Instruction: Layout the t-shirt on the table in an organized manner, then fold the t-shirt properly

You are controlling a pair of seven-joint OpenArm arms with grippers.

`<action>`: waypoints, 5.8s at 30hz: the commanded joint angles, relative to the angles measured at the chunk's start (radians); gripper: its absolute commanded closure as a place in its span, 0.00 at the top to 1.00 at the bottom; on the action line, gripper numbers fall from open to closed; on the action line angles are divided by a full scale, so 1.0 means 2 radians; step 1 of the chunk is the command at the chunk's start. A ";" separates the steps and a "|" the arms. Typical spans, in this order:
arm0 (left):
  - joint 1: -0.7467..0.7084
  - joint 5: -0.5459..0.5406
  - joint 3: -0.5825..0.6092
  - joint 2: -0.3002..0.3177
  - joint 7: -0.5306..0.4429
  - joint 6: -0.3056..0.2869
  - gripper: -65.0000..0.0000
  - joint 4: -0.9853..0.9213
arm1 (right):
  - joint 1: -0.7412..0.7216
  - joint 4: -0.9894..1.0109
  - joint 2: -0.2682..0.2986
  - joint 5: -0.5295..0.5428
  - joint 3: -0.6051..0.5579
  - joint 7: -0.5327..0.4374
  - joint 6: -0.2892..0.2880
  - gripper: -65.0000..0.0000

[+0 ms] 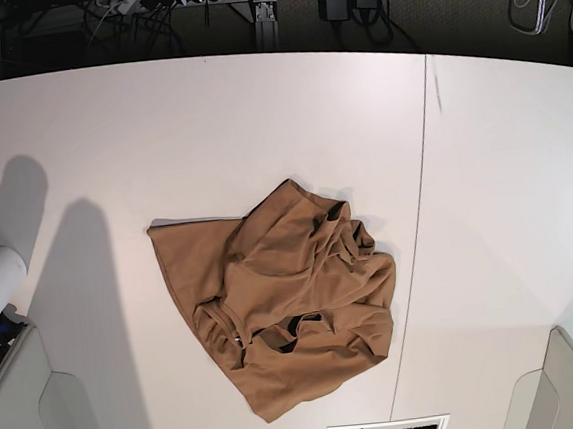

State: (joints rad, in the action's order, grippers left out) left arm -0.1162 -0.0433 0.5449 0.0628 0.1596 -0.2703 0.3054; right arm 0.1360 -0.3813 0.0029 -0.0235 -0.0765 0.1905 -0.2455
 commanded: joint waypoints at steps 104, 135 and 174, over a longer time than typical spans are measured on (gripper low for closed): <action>0.011 -0.164 -0.173 0.176 0.080 -0.108 0.63 0.742 | -0.025 -0.678 0.014 0.022 0.045 0.059 0.069 0.46; 0.256 -0.040 -0.013 0.006 0.039 -0.054 0.63 0.426 | -0.099 -0.543 -0.004 0.055 0.154 0.081 0.095 0.46; 0.241 -0.141 -0.159 0.059 0.192 -0.081 0.00 0.604 | -0.134 -0.509 -0.020 -0.001 0.166 0.076 0.002 0.00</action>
State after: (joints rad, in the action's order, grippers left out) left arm 0.3374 -0.3183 0.2295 0.1802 0.5663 -0.4294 1.4925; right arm -0.1135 -1.3781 -0.0441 -0.0311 0.2531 0.3656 -0.2401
